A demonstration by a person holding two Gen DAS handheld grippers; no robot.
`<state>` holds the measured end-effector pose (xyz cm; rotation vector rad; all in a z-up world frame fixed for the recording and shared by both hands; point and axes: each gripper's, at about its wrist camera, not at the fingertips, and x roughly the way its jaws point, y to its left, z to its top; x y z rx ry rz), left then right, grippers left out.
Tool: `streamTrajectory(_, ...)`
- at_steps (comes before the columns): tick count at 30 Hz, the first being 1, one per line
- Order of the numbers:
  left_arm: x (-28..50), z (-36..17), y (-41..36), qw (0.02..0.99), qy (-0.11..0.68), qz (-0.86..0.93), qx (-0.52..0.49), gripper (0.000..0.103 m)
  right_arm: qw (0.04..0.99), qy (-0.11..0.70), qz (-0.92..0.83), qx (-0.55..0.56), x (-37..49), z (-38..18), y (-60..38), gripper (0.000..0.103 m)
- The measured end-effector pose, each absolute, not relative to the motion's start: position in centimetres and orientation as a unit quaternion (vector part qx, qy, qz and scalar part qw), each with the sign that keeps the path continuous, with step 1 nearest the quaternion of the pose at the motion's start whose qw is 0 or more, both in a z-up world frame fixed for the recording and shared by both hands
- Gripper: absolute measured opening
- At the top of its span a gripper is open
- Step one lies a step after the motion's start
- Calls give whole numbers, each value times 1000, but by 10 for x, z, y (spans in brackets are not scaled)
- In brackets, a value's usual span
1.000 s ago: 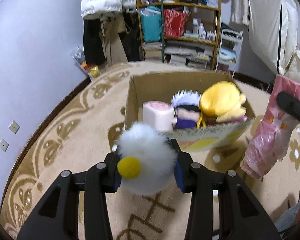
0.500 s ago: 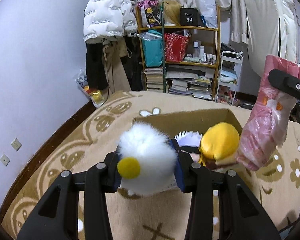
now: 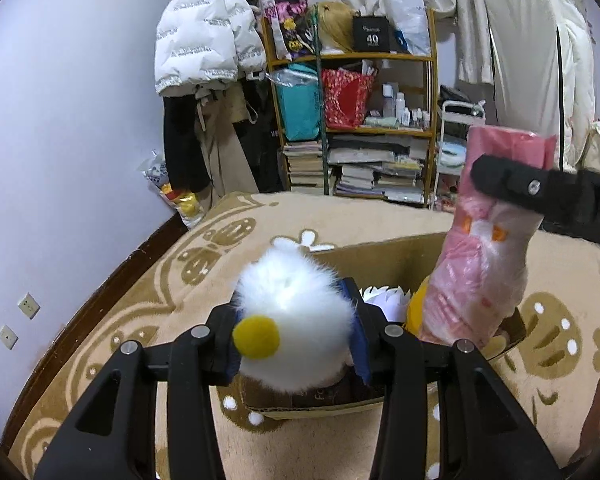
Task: Organize soft objects
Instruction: 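Lower chick and pink package into the box and open both tools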
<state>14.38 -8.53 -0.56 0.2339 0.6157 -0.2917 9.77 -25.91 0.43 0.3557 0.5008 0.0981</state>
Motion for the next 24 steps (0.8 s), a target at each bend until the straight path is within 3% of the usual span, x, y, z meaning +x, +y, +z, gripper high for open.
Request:
streamTrajectory(9, 161, -28, -88, 925, 332, -148, 108, 43, 942, 271, 49, 192, 107, -23, -268, 20)
streamTrajectory(17, 165, -34, -89, 924, 339, -142, 108, 57, 931, 291, 30, 220, 112, -35, -288, 25)
streamTrajectory(19, 166, -34, -88, 922, 344, -142, 110, 65, 930, 295, 28, 217, 113, -36, -289, 26)
streamTrajectory(21, 165, -33, -87, 920, 348, -143, 110, 70, 929, 301, 25, 216, 112, -36, -289, 40)
streamTrajectory(24, 162, -31, -85, 917, 357, -139, 109, 75, 925, 307, 28, 221, 110, -39, -289, 51)
